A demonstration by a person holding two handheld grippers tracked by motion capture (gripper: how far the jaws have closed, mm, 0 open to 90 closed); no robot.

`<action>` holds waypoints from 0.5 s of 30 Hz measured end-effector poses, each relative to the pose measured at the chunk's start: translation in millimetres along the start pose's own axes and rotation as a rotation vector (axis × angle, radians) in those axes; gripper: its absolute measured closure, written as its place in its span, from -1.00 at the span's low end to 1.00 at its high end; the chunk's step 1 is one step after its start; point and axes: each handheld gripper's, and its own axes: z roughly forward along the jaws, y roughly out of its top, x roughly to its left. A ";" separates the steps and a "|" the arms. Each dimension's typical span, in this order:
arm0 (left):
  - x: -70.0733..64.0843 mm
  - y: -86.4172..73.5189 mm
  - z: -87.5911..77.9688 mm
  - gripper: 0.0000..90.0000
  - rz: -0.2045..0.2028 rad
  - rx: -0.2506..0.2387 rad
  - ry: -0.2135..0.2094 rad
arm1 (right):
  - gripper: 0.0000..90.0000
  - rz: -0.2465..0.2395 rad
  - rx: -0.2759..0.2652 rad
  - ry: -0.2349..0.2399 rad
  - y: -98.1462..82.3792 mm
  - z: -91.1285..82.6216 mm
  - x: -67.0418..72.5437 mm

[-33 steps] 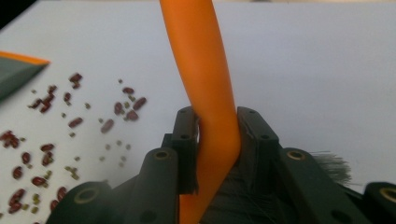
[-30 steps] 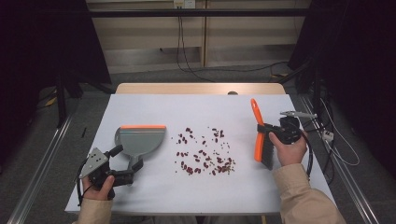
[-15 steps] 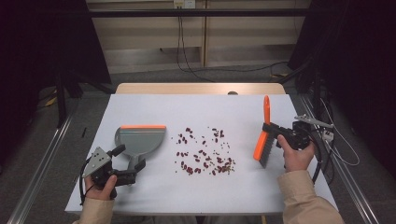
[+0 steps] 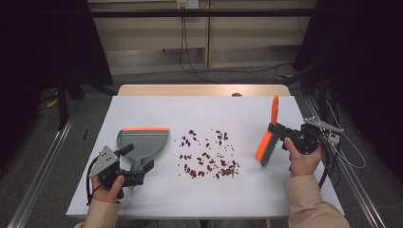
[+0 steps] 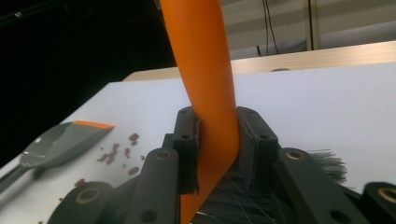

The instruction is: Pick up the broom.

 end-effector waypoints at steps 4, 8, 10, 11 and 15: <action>-1.2 6.5 1.8 -0.93 -0.002 -0.009 -0.008 | 0.58 -0.023 0.004 0.006 4.4 2.0 7.0; -2.7 15.9 5.0 -0.93 -0.001 -0.016 -0.020 | 0.58 -0.034 0.001 0.017 9.1 4.2 14.7; -5.4 19.3 10.4 -0.93 -0.009 -0.010 -0.038 | 0.58 -0.044 -0.001 0.022 13.8 6.8 21.9; -5.4 19.3 10.4 -0.93 -0.009 -0.010 -0.038 | 0.58 -0.046 -0.003 0.022 15.5 8.0 24.5; -12.8 22.0 20.9 -0.93 -0.002 0.004 -0.067 | 0.58 -0.047 -0.008 0.036 20.0 12.7 31.8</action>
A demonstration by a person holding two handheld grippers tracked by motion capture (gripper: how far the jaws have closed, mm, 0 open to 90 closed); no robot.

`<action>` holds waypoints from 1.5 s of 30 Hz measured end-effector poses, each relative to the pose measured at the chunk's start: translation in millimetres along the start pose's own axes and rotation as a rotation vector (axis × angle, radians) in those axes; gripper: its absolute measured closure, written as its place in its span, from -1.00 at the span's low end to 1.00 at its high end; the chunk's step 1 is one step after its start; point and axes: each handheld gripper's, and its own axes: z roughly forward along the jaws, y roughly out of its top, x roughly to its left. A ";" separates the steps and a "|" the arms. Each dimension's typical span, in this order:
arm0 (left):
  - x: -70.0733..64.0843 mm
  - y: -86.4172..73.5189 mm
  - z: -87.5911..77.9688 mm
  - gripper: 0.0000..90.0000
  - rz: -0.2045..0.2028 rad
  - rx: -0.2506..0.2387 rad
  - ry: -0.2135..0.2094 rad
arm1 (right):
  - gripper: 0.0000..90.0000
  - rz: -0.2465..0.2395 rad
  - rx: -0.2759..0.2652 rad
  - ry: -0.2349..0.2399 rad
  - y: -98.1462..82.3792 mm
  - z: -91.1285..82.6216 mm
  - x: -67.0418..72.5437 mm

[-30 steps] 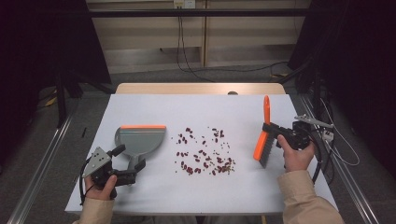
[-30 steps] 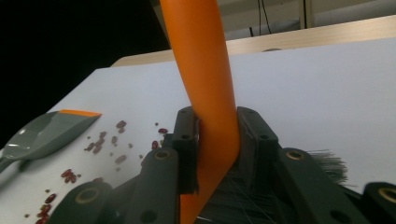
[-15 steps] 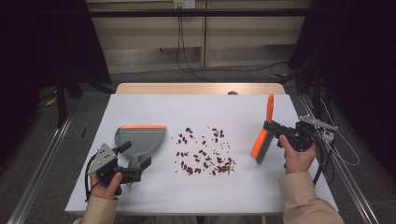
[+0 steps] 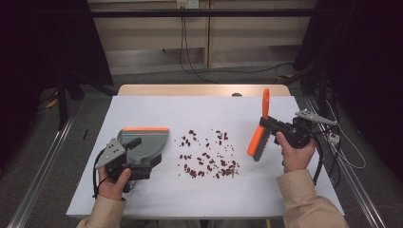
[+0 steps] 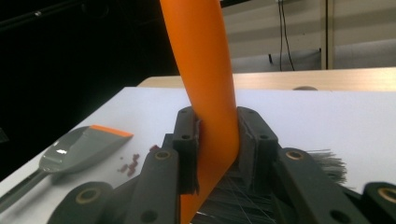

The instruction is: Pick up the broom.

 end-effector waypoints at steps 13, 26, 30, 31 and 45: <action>-18.4 4.3 36.2 -0.92 0.023 0.040 -0.096 | 0.58 -0.012 0.006 0.061 12.2 29.6 36.4; -33.7 8.0 71.4 -0.82 0.026 0.080 -0.185 | 0.58 -0.040 0.009 0.096 11.9 51.1 64.7; -40.7 8.1 79.5 -0.80 0.032 0.090 -0.204 | 0.58 -0.060 0.023 0.103 9.9 58.0 73.1; -42.5 8.3 81.5 -0.79 0.036 0.090 -0.209 | 0.58 -0.061 0.026 0.105 9.6 59.7 74.9; -51.3 10.1 96.7 -0.63 -0.001 0.106 -0.237 | 0.58 -0.117 0.036 0.117 9.9 77.3 106.3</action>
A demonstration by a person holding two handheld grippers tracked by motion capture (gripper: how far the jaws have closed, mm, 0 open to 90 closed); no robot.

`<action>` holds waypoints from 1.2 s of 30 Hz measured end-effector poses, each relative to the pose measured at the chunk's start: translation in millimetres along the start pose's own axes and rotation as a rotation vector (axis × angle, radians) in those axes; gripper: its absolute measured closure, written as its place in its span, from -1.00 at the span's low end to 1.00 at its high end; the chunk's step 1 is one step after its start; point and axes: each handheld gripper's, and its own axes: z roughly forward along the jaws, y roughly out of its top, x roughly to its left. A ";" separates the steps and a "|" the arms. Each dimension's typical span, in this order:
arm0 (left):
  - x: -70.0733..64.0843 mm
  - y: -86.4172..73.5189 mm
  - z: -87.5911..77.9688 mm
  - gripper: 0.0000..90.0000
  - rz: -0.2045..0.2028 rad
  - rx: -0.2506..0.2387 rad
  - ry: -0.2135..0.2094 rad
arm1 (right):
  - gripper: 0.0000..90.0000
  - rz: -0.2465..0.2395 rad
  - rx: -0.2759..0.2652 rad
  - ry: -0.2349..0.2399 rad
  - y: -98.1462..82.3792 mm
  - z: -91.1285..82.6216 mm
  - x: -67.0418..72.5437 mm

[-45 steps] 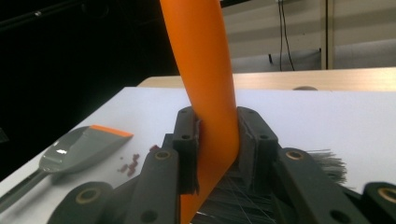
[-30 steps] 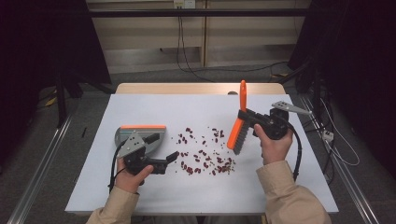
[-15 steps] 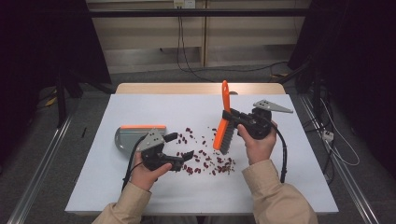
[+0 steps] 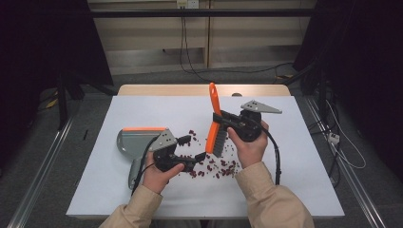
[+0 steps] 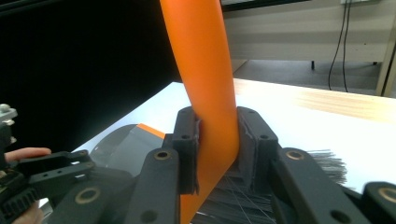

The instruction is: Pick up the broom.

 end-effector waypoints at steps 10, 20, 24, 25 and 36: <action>-0.2 0.1 4.4 -0.44 -0.021 0.015 0.001 | 0.58 -0.040 0.006 0.009 0.0 13.2 18.1; 1.9 -0.2 5.3 0.04 -0.032 0.031 0.053 | 0.58 -0.057 0.024 0.044 -4.4 22.1 30.1; 2.3 -1.2 4.9 0.29 -0.032 0.050 0.068 | 0.57 -0.080 0.019 0.045 -4.6 22.6 35.3; 2.5 -1.5 4.9 0.34 -0.032 0.054 0.068 | 0.57 -0.070 0.013 0.056 -4.4 22.3 35.2; 2.4 -2.6 2.1 0.57 -0.054 0.061 0.125 | 0.56 -0.092 0.011 0.066 -1.4 22.1 43.5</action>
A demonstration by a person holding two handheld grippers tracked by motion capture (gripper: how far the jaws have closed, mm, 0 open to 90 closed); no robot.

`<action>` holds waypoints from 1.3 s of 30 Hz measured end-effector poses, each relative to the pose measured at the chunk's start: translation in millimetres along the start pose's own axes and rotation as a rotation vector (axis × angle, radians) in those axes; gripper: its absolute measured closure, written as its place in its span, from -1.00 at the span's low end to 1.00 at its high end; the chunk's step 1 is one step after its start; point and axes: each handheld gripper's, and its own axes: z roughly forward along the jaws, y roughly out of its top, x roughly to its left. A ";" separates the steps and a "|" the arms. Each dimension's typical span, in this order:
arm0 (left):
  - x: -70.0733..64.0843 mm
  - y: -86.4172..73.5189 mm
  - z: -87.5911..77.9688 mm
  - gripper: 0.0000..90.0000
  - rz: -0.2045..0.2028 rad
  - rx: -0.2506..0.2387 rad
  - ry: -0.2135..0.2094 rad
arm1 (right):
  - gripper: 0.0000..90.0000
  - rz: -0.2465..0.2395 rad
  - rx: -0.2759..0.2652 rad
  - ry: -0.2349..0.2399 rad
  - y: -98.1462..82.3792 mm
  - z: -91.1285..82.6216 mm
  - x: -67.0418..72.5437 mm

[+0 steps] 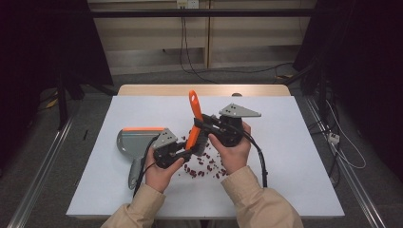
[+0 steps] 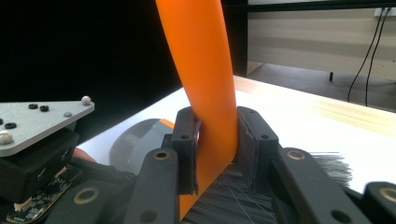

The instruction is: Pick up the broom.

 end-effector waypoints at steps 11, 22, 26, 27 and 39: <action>6.4 -2.6 -5.3 0.57 -0.027 -0.045 0.084 | -0.12 0.046 -0.008 -0.047 -0.3 0.7 1.2; 0.9 -3.1 -2.5 0.57 0.000 -0.056 0.150 | -0.42 0.120 0.041 -0.126 -16.6 22.5 15.5; -4.1 -2.1 -4.1 0.55 0.029 -0.073 0.162 | -0.39 0.169 0.044 -0.128 -19.9 31.8 21.8; -4.1 -2.1 -4.1 0.54 0.029 -0.073 0.162 | -0.34 0.187 0.042 -0.134 -19.9 33.0 22.1; -13.6 -1.0 1.4 0.11 0.105 -0.084 0.201 | 0.52 0.310 0.074 -0.092 -12.2 32.5 19.2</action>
